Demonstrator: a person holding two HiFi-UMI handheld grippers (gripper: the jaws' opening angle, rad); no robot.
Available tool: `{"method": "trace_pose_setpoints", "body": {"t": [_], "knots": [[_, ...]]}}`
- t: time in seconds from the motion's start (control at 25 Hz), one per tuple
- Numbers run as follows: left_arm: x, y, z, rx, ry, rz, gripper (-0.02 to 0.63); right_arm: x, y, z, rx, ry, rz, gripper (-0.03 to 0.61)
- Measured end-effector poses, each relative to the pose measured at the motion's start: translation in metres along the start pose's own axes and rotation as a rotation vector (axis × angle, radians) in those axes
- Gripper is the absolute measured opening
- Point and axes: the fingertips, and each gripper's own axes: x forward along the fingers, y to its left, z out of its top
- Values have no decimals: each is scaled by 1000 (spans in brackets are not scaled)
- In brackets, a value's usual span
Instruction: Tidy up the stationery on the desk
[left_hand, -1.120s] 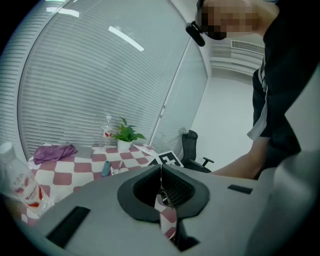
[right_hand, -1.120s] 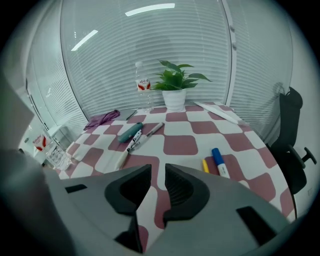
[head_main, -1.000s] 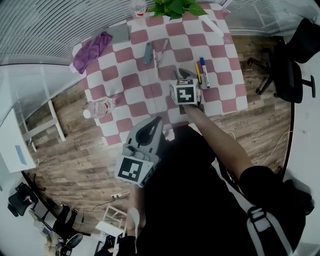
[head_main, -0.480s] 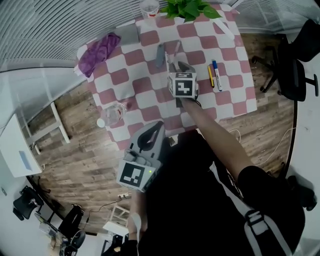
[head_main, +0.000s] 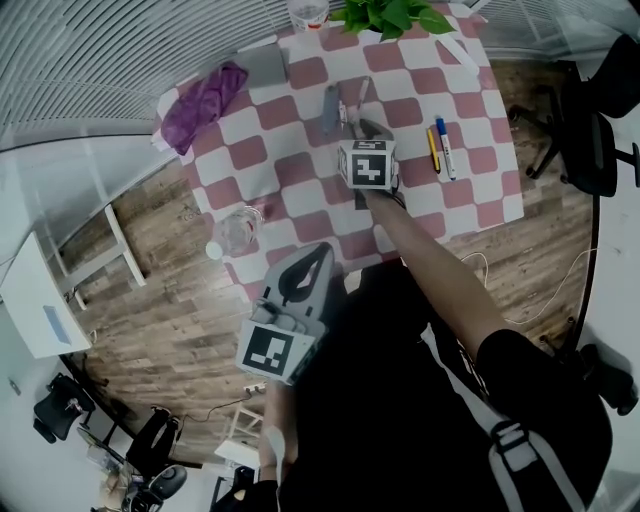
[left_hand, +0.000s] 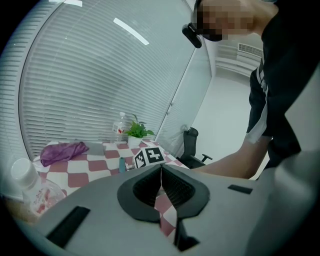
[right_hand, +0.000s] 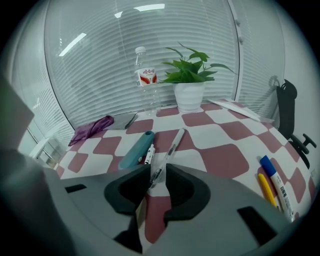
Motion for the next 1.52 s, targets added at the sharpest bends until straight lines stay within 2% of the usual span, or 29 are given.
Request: {"method": "trace_pose_setpoints", "body": {"t": [0.2, 0.8, 1.52], "knots": [[0, 1, 0, -2, -1, 2, 34, 2, -1, -3, 14, 20, -11, 101], [11, -24, 2, 12, -16, -5, 33, -17, -21, -13, -86, 79, -10, 63], [46, -84, -3, 66, -16, -82, 33, -78, -96, -70, -102, 122, -49, 60]]}}
